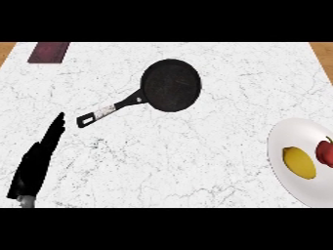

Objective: Pick the bell pepper from the plate and place it in the pan

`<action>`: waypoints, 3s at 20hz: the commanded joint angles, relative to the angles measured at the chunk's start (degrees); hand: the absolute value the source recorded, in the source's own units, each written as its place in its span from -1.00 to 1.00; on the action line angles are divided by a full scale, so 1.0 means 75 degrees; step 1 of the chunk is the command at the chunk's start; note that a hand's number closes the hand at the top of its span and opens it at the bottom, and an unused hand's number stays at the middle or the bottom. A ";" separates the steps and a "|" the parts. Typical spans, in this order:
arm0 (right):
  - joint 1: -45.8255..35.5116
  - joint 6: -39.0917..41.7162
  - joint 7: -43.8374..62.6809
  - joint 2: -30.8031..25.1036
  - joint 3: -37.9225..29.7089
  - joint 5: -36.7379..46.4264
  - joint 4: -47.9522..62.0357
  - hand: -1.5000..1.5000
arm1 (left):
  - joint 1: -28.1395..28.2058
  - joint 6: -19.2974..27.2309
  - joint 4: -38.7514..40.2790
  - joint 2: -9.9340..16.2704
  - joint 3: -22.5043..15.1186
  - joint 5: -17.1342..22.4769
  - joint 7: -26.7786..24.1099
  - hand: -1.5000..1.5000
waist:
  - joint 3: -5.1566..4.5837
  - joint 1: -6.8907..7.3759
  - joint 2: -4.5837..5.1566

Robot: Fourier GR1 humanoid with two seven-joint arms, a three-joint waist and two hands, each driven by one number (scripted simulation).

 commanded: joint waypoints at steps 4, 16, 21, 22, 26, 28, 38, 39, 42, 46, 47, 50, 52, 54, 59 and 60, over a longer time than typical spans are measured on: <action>-0.1403 0.1215 0.2497 -0.0747 0.0227 0.0013 -0.0004 -1.00 | -0.0075 -0.0075 -0.0154 -0.0144 0.0105 -0.0177 0.0185 0.00 | 0.0018 0.0067 0.0008; -0.2729 0.3174 0.2923 -0.1073 0.0946 -0.1085 0.1815 -1.00 | -0.0144 -0.0068 -0.0174 -0.0495 0.0020 -0.0525 0.0372 0.00 | 0.0023 0.0067 0.0012; -0.3033 0.3392 0.3043 -0.1018 0.1155 -0.1167 0.2388 -1.00 | 0.0197 -0.0315 -0.0530 -0.0292 0.0282 -0.0384 0.0523 0.00 | 0.0026 0.0059 -0.0001; -0.3598 0.3282 0.3117 -0.0795 0.1490 -0.0965 0.2792 -1.00 | 0.0296 -0.0521 -0.0429 -0.0190 0.0409 -0.0267 0.0163 0.00 | 0.0025 0.0152 0.0017; -0.4012 0.3523 0.2886 -0.0641 0.1365 -0.1116 0.3363 -1.00 | 0.0232 -0.0396 -0.0843 -0.0369 0.0364 -0.0493 0.0595 0.00 | 0.0028 0.0089 0.0004; -0.4439 0.3659 0.2853 -0.0558 0.1500 -0.1011 0.3781 -1.00 | -0.0032 -0.0452 -0.0057 -0.0601 0.0425 -0.0580 0.0159 0.00 | 0.0025 0.0073 0.0016; -0.4286 0.3824 0.3142 -0.0245 0.1727 -0.0847 0.4464 -1.00 | 0.0371 -0.0534 -0.0585 -0.0589 0.0537 -0.0753 0.0294 0.00 | 0.0027 0.0060 -0.0005; -0.4643 0.3864 0.3296 -0.0231 0.1717 -0.0769 0.4429 -1.00 | -0.0132 -0.0711 0.0157 -0.0714 0.0650 -0.0717 0.0164 0.00 | 0.0023 0.0013 0.0004; -0.4745 0.3732 0.2620 0.0129 0.1668 -0.0594 0.5391 -1.00 | 0.0600 -0.0863 -0.0684 -0.0456 0.0822 -0.0570 0.0251 0.00 | 0.0030 0.0111 0.0004; -0.4429 0.3677 0.2992 0.0326 0.1794 -0.0475 0.4806 -1.00 | 0.0950 -0.0671 -0.0325 -0.0875 0.0607 -0.0995 -0.0422 0.00 | 0.0022 0.0020 -0.0014; -0.4796 0.3716 0.3065 0.0392 0.1767 -0.0415 0.4994 -1.00 | 0.0031 -0.0706 -0.0681 -0.0844 0.0680 -0.0954 0.0797 0.00 | 0.0027 0.0007 -0.0007; -0.4207 0.3759 0.3006 0.0266 0.1576 -0.0410 0.4470 -1.00 | 0.0244 -0.1190 0.0022 -0.0546 0.1316 -0.0660 -0.0146 0.00 | 0.0021 -0.0040 -0.0020; -0.4289 0.3936 0.2335 0.0324 0.1368 -0.0359 0.5255 -1.00 | 0.0765 -0.0795 -0.0910 -0.0960 0.0868 -0.1007 0.0350 0.00 | 0.0027 0.0011 -0.0015; -0.4308 0.3902 0.2368 0.0541 0.1473 -0.0148 0.5302 -1.00 | 0.0461 -0.0999 -0.0687 -0.0953 0.0974 -0.1024 0.0389 0.00 | 0.0026 -0.0002 -0.0013; -0.4528 0.3865 0.1974 0.0717 0.1219 0.0135 0.5929 -1.00 | 0.0080 -0.0966 -0.0230 -0.1353 0.0931 -0.1398 0.0476 0.00 | 0.0026 -0.0021 -0.0006; -0.4306 0.3481 0.1938 0.1112 0.1316 0.0176 0.5699 -1.00 | -0.0073 -0.1110 -0.0384 -0.1128 0.1177 -0.1283 0.0702 0.00 | 0.0026 -0.0029 -0.0009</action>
